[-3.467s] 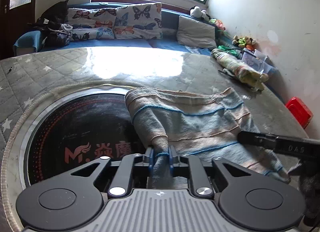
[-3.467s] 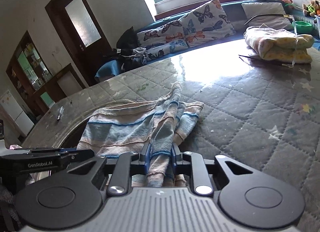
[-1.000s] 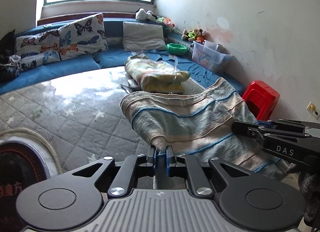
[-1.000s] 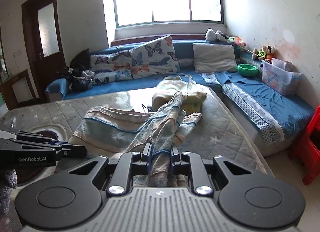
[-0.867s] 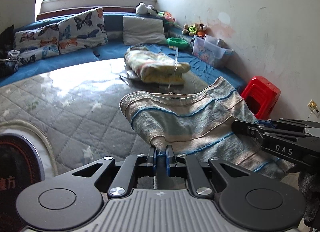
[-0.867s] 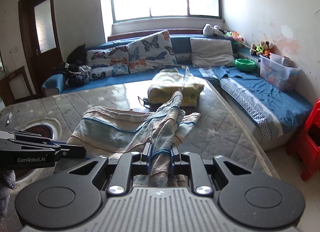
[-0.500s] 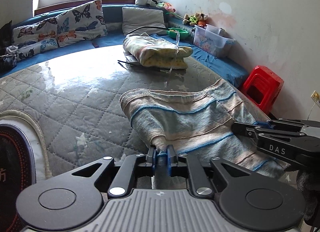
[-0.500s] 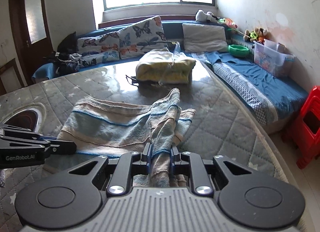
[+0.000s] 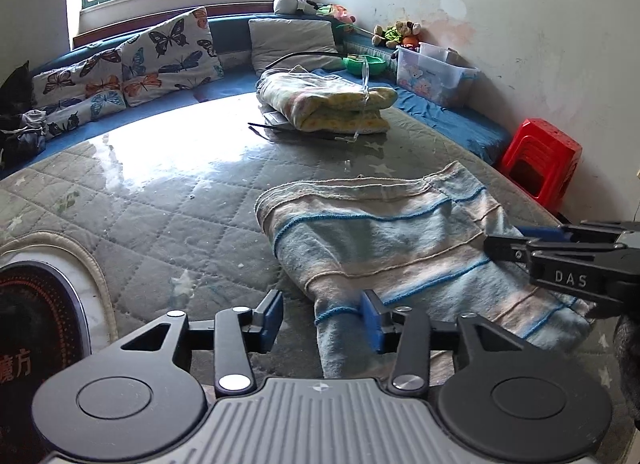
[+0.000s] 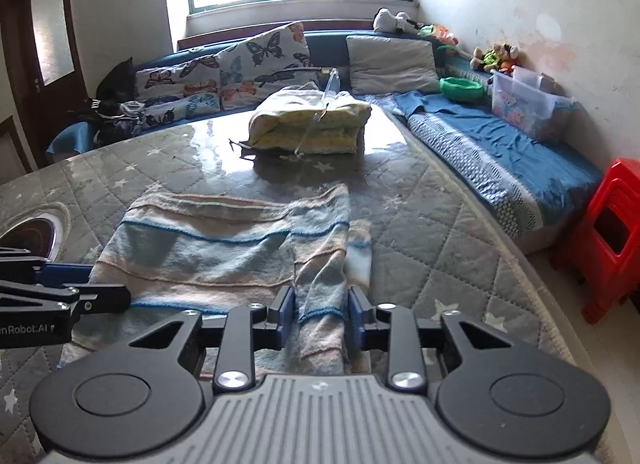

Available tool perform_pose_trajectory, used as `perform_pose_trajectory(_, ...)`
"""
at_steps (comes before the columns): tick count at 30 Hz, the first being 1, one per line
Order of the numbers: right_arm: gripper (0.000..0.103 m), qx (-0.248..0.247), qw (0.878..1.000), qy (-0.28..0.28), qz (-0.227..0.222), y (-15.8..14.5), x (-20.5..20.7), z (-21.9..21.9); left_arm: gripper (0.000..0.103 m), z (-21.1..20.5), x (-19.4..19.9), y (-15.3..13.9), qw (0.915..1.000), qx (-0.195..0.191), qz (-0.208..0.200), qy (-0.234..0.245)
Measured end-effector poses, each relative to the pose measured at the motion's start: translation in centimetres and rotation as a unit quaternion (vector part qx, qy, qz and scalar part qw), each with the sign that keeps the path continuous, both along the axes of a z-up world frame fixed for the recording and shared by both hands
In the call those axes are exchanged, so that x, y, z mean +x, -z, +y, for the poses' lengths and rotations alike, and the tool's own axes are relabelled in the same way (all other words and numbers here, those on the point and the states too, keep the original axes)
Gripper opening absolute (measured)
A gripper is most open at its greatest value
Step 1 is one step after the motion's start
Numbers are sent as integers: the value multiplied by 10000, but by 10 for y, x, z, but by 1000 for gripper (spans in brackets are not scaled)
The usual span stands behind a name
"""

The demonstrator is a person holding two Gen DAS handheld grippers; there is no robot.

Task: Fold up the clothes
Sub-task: 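Lower the towel onto the mattress and open both grippers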

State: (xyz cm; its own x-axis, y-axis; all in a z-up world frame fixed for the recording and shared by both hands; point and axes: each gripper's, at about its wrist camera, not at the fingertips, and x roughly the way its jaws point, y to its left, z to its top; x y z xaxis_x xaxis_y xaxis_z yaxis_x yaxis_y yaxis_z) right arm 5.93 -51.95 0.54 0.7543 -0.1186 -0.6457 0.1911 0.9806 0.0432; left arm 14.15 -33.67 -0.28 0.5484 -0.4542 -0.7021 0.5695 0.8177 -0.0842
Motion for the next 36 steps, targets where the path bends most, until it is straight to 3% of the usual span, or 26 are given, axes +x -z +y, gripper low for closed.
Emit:
perform_pose_trajectory(8, 30, -110, 9997, 5, -204, -9, 1, 4, 56, 4, 2, 4, 10000, 47, -24, -13)
perform_pose_trajectory(21, 30, 205, 9995, -200, -98, 5, 30, 4, 54, 7, 33, -11, 9995, -159, 15, -256)
perform_pose_trajectory(33, 30, 140, 9996, -243, 80, 18, 51, -3, 53, -13, 68, 10, 9994, 267, -75, -194)
perform_pose_trajectory(36, 30, 86, 9994, -280, 163, 12, 54, 0, 53, -14, 70, 7, 9995, 226, -112, -211)
